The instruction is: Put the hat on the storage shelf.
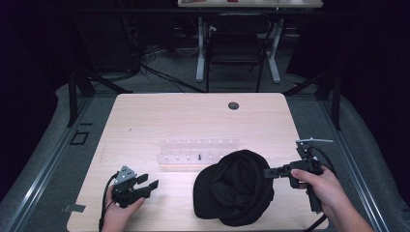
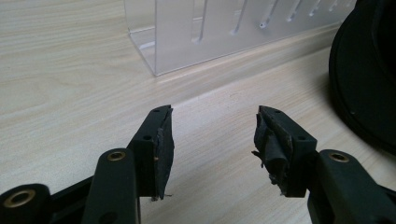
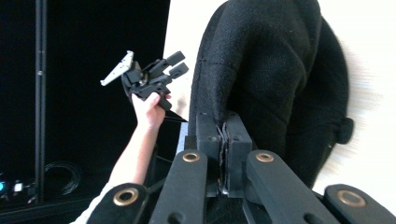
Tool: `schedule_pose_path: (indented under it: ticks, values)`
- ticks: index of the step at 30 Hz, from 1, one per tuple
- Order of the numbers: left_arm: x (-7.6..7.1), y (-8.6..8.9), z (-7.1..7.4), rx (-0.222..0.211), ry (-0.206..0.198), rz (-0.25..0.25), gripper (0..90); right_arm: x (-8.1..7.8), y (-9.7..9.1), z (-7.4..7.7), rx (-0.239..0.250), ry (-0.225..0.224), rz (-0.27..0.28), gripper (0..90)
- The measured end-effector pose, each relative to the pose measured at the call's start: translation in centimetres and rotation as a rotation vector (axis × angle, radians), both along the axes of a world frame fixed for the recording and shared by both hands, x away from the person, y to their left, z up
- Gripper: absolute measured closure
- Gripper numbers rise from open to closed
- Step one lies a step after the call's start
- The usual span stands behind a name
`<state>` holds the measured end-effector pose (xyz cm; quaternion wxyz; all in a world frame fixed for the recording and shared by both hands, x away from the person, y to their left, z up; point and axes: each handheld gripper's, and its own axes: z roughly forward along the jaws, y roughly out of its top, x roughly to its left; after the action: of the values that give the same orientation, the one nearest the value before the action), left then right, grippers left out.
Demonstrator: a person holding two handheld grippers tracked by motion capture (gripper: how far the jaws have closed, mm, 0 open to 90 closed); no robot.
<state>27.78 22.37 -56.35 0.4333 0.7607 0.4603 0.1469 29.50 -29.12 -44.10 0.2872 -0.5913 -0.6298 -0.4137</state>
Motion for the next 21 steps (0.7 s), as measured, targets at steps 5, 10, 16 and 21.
schedule_pose_path:
  ticks: [5,10,16,21]
  values:
    - [0.0,0.0,0.0,0.001,0.003,-0.002,46.7,0.1,0.5,0.8,0.039,-0.011,0.006,88.4]
    - [0.0,0.0,0.0,0.002,0.005,-0.003,46.8,0.1,0.8,1.5,0.058,-0.028,0.021,88.4]
    - [0.1,0.0,0.0,0.001,0.003,-0.005,46.7,0.0,0.9,2.8,0.095,-0.056,0.019,88.4]
    - [0.0,0.0,0.0,-0.002,0.0,0.0,46.4,-0.2,0.6,4.1,0.105,-0.081,0.003,88.4]
